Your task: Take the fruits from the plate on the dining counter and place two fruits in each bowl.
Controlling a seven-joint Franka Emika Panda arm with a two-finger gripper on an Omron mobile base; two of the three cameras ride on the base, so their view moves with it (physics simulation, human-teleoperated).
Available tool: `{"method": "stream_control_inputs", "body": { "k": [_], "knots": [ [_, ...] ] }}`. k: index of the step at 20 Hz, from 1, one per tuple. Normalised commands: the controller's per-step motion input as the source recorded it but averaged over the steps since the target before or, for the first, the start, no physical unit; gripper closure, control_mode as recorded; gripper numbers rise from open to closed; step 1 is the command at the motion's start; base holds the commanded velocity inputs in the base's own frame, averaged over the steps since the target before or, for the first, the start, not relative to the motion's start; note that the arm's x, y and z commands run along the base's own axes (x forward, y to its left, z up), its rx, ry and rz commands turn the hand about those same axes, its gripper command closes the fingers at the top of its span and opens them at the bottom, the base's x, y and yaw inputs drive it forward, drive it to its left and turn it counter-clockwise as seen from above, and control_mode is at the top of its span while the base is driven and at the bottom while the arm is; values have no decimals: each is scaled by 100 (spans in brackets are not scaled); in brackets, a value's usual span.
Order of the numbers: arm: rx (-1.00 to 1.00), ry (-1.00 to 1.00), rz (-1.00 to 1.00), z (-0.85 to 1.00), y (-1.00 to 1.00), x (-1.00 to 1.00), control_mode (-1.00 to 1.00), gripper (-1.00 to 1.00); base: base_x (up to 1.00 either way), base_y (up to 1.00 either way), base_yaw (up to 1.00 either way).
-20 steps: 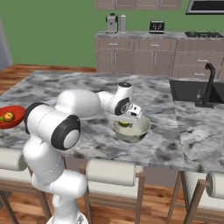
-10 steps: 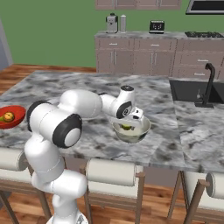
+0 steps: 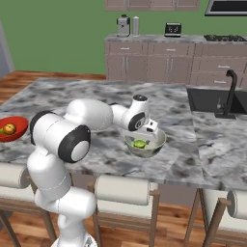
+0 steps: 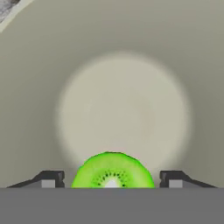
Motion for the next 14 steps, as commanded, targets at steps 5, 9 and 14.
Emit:
{"method": "stream_control_inputs", "body": {
  "k": [5,9,14],
  "knots": [
    [0,0,0,24,19,-2,-100,-100,0,0,0],
    [0,-4,0,35,5,-23,-100,-100,0,0,0],
    [0,-2,0,61,34,-43,-100,-100,0,0,0]
  ]
}}
